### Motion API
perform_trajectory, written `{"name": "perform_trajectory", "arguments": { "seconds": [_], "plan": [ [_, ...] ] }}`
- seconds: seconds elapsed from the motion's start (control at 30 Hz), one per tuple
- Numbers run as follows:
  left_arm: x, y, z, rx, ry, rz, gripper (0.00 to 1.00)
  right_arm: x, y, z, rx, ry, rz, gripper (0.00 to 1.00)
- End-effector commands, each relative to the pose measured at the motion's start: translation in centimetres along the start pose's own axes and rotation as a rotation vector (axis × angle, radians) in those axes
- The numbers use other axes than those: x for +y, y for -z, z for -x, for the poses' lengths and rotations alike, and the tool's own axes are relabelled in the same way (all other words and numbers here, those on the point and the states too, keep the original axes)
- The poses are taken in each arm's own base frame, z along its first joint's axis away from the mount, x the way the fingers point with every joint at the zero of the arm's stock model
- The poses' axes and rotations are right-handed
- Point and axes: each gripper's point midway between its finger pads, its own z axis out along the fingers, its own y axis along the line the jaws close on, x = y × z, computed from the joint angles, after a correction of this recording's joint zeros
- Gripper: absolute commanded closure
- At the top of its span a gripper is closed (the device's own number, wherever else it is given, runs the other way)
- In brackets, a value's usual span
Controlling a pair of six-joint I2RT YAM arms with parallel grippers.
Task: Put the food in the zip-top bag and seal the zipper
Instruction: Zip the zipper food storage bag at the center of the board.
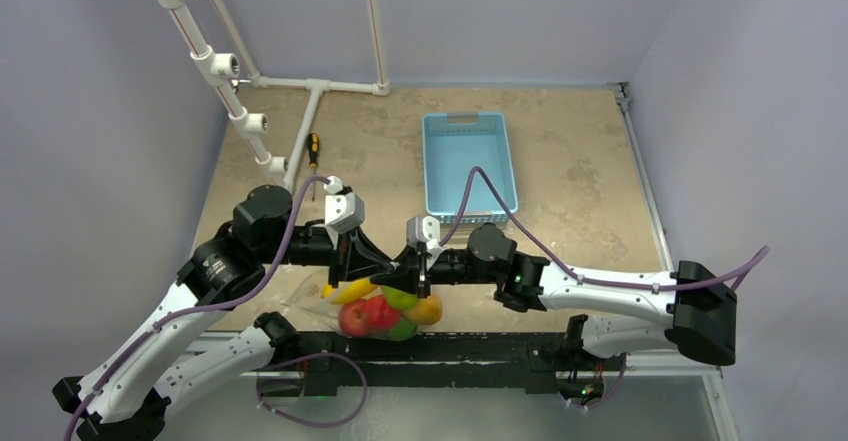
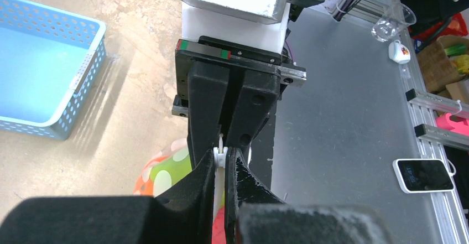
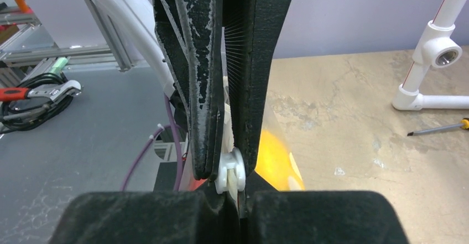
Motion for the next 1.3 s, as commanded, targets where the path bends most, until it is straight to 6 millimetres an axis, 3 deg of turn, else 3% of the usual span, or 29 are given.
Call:
{"name": "perform_trajectory", "arguments": {
  "seconds": [0.0,0.17,0.33,0.83,1.07,1.17,1.27],
  "plan": [
    [0.0,0.2,0.5,-0.029,-0.002,0.016,1.00,-0.3,0.2,0.9,-0.047,0.017,0.006,1.00],
    [0.8,0.6,-0.1,-0.010,0.028,0.079,1.00,-0.8,1.5,1.8,-0.097,0.019,-0.018,1.00],
    [1.5,1.2,-2.2,0.062,0.094,0.145,1.00,-1.3,2.7,3.1,-0.139,0.023,-0.059,1.00],
    [1.9,2.2,-5.3,0.135,0.200,0.222,1.00,-2.3,3.2,3.6,-0.143,0.027,-0.108,1.00],
    [1.7,2.0,-4.7,0.114,0.179,0.202,1.00,-1.6,3.0,3.9,-0.085,0.052,-0.065,0.99],
    [1.6,2.0,-4.7,0.111,0.171,0.195,1.00,-1.2,3.1,4.0,-0.047,0.070,-0.040,0.72],
    [1.6,1.9,-4.5,0.108,0.163,0.191,1.00,-1.0,3.4,4.9,-0.036,0.090,-0.041,0.58]
  ]
}}
